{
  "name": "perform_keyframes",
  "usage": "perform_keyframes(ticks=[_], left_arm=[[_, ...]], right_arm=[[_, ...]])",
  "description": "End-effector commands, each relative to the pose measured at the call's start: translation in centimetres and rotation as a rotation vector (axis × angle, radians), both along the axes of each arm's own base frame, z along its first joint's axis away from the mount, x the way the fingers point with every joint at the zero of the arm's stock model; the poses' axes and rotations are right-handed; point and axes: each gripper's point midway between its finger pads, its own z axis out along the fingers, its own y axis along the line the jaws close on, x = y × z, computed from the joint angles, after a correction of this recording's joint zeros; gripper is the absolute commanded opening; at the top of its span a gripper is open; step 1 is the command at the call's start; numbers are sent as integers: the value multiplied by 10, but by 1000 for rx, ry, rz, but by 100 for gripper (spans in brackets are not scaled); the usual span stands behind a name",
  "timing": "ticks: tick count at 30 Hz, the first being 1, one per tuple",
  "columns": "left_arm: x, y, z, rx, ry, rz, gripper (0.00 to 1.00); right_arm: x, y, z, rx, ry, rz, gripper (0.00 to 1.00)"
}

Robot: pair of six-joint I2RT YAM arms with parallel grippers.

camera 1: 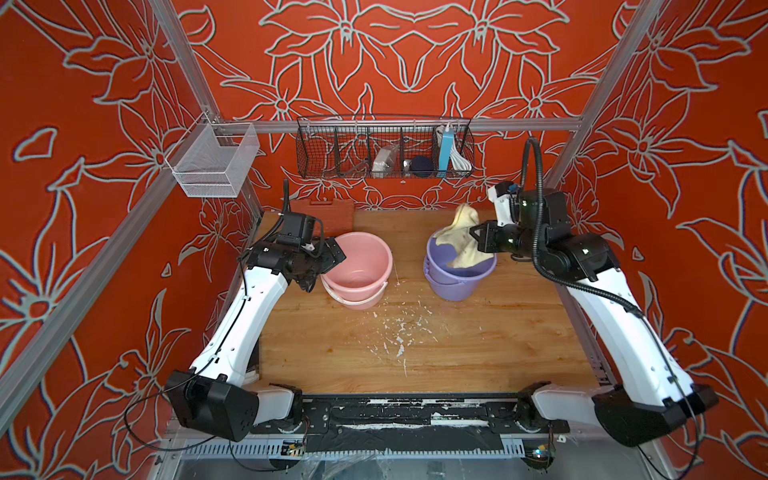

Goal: Wipe the inside of the bucket with a cloth
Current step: Place the bucket at the center of the board, then pick up the bucket from the center of the board.

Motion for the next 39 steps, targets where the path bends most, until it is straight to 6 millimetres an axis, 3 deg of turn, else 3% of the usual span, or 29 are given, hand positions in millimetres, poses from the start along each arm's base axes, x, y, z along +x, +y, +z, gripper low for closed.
perform_keyframes(ticks=[1,6,10,16,21,28,34,39], left_arm=[[-2,4,-14,-38,6,-13,93],[2,3,-45,-62,68,-23,81],[11,-7,-59,-113,99,-45,73],[17,-10,-62,-130,99,-48,63],[13,-12,-66,-134,121,-65,45],[8,-12,-64,-123,130,-82,30],[8,-19,-67,-132,153,-114,2],[10,-37,-70,-77,162,-202,0]], right_arm=[[2,20,1,-25,-13,42,0],[3,46,-9,-28,4,89,0],[3,57,-21,-49,23,100,0],[3,63,-35,-62,42,105,0],[5,71,-45,-69,60,117,0],[6,78,-52,-73,72,129,0],[3,81,-48,-91,61,148,0],[-6,90,-38,-118,34,187,0]])
